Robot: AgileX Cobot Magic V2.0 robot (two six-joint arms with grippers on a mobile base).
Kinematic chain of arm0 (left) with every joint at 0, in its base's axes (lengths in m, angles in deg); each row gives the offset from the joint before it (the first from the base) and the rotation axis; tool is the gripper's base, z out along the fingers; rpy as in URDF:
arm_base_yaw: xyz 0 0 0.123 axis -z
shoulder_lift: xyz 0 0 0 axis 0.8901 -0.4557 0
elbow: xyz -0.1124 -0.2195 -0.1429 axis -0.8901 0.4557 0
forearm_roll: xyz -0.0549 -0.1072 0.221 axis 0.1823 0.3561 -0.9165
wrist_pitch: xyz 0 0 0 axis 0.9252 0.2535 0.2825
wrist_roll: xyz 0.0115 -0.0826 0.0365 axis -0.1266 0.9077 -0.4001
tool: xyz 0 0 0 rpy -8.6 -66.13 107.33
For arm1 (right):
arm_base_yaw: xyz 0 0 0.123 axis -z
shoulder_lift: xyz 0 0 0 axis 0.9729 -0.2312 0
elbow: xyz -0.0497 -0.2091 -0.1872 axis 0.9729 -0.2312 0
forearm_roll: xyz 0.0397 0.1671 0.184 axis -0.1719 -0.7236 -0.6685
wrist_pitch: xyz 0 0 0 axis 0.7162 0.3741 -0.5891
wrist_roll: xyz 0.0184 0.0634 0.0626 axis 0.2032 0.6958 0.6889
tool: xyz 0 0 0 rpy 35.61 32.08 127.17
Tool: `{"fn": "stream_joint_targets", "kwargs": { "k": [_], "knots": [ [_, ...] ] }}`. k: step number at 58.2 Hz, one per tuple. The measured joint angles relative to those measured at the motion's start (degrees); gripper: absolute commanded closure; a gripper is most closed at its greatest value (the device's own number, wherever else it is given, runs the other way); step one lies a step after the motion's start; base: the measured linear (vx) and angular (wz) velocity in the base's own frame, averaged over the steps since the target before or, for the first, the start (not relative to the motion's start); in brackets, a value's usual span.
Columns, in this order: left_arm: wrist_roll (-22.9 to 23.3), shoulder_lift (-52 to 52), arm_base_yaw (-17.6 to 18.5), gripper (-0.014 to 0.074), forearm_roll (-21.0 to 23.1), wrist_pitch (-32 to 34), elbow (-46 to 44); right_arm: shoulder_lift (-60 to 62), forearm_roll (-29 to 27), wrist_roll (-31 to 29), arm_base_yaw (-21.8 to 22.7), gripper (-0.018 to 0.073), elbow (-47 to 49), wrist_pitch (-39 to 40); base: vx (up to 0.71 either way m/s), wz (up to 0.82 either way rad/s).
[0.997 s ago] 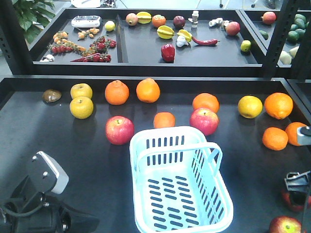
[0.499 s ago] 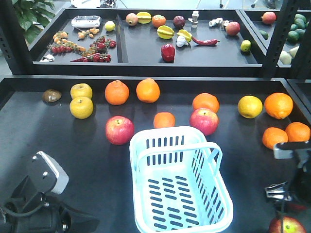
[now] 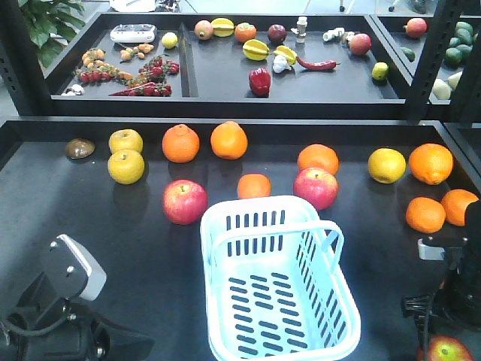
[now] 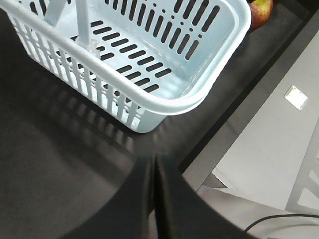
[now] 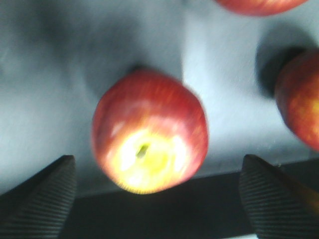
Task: Pick three apples into basket with both arms
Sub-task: 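Reach the right gripper down to a red apple and grasp it, then carry the apple over the basket and release it inside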
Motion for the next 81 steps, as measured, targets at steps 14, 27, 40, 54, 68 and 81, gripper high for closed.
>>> {"fn": "stream_joint_targets", "kwargs": {
  "k": [14, 27, 40, 54, 68, 81],
  "knots": [
    [0.0, 0.0, 0.0, 0.0602, 0.0, 0.0, 0.0, -2.9, -0.5, -0.3, 0.0, -0.005, 0.1, 0.4, 0.0, 0.0],
    [0.0, 0.0, 0.0, 0.0602, 0.0, 0.0, 0.0, -6.2, -0.5, -0.3, 0.0, -0.0043, 0.1, 2.3, 0.0, 0.0],
    [0.0, 0.0, 0.0, 0.0602, 0.0, 0.0, 0.0, -9.6, -1.4, -1.7, 0.0, 0.0007, 0.1, 2.7, 0.0, 0.0],
    [0.0, 0.0, 0.0, 0.0602, 0.0, 0.0, 0.0, -8.7, -1.9, -1.7, 0.0, 0.0265, 0.3, 2.9, 0.0, 0.0],
    [0.0, 0.0, 0.0, 0.0602, 0.0, 0.0, 0.0, 2.6, -3.9, -3.0, 0.0, 0.0575, 0.3, 0.6, 0.0, 0.0],
    [0.0, 0.0, 0.0, 0.0602, 0.0, 0.1, 0.0, 24.2, -17.2, -14.5, 0.0, 0.0565, 0.1, -5.6, 0.0, 0.0]
  ]
}}
